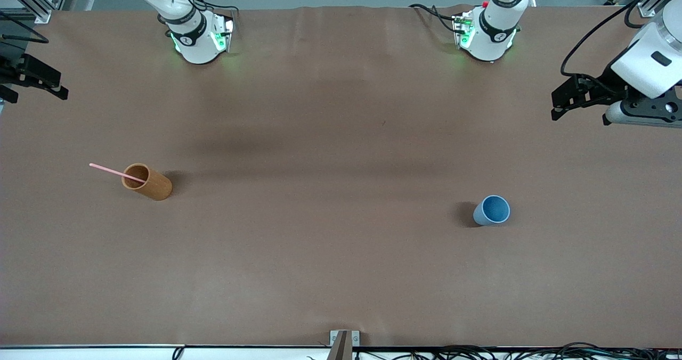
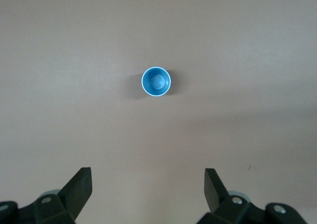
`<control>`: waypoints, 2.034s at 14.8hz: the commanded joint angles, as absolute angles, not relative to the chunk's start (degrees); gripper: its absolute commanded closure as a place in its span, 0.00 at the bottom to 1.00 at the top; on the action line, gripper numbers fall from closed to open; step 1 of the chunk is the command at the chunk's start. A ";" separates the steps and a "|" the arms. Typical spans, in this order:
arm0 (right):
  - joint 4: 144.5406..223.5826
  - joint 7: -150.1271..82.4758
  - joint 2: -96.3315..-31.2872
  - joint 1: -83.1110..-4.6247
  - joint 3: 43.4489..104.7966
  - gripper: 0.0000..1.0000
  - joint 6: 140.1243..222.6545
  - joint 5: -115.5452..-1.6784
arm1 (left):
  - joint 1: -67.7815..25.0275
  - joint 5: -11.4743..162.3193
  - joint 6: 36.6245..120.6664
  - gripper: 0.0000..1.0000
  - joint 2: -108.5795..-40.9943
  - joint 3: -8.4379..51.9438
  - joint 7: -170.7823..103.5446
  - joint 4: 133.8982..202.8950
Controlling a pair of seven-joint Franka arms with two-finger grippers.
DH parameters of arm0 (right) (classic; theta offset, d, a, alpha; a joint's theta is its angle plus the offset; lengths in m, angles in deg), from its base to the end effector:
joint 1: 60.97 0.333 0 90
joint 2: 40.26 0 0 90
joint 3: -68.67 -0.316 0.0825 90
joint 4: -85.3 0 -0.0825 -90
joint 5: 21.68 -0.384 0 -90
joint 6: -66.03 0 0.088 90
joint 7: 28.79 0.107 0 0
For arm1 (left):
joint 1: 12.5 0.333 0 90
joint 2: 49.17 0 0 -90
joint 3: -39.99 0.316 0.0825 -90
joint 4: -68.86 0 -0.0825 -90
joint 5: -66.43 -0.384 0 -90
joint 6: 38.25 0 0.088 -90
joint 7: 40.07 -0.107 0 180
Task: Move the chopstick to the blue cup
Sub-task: 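Move the left gripper out toward the blue cup, then lower the left gripper around the blue cup while the right gripper reaches the chopstick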
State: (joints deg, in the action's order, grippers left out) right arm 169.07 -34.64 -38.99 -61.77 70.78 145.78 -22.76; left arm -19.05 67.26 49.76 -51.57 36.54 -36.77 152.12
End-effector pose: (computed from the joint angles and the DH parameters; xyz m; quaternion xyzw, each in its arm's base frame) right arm 0.5276 -0.0248 0.6716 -0.9993 -0.0271 0.0232 0.0115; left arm 0.5559 -0.0988 0.6533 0.9980 -0.0588 0.0194 0.0108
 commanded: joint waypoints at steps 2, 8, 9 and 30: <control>169.41 -35.12 -38.76 -62.72 70.26 0.00 145.84 -23.61 | -19.01 67.48 49.29 0.00 -52.15 36.83 -37.78 150.51; 169.50 -35.12 -39.03 -63.33 70.26 0.00 145.92 -23.61 | -19.01 67.13 49.46 0.00 -53.47 36.83 -36.90 151.03; 169.59 -35.12 -39.03 -63.77 70.26 0.00 145.84 -23.61 | -18.83 67.05 50.07 0.00 -53.82 36.74 -37.86 151.91; 197.08 -47.58 -41.49 -80.03 70.26 0.15 175.25 -35.99 | -15.84 66.96 99.12 0.77 -78.43 36.83 -35.85 174.68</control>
